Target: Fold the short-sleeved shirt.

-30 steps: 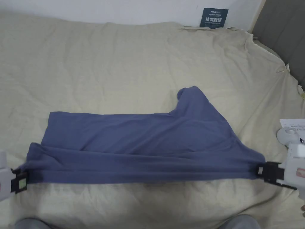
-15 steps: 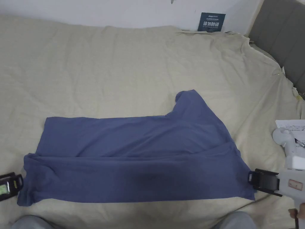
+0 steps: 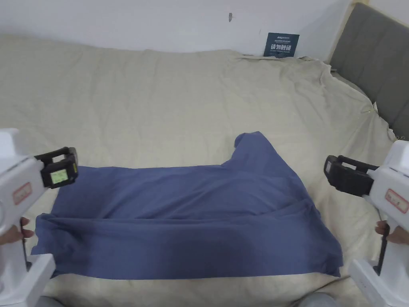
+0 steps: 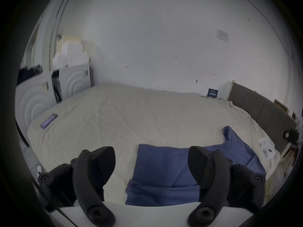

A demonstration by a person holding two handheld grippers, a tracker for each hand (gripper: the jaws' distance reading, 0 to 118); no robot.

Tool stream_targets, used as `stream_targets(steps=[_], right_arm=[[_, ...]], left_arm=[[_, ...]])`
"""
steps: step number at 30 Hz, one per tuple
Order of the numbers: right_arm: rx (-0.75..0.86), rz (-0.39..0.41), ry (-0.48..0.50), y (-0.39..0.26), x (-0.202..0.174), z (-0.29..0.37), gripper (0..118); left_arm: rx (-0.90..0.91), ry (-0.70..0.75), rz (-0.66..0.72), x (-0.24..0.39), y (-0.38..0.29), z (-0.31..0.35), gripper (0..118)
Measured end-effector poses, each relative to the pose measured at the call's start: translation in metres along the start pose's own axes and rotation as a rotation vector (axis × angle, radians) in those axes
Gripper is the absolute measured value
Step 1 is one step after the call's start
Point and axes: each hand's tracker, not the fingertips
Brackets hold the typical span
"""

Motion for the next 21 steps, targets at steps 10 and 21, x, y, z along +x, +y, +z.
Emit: stream_targets(steps=[10, 21], right_arm=[[0.077, 0.042, 0.047, -0.026, -0.039, 0.014, 40], [0.053, 0.004, 0.066, -0.032, -0.046, 0.0, 0]], left_arm=[[0.074, -0.058, -0.078, 0.04, -0.027, 0.007, 18], [0.073, -0.087, -0.063, 0.042, -0.029, 0.007, 0]])
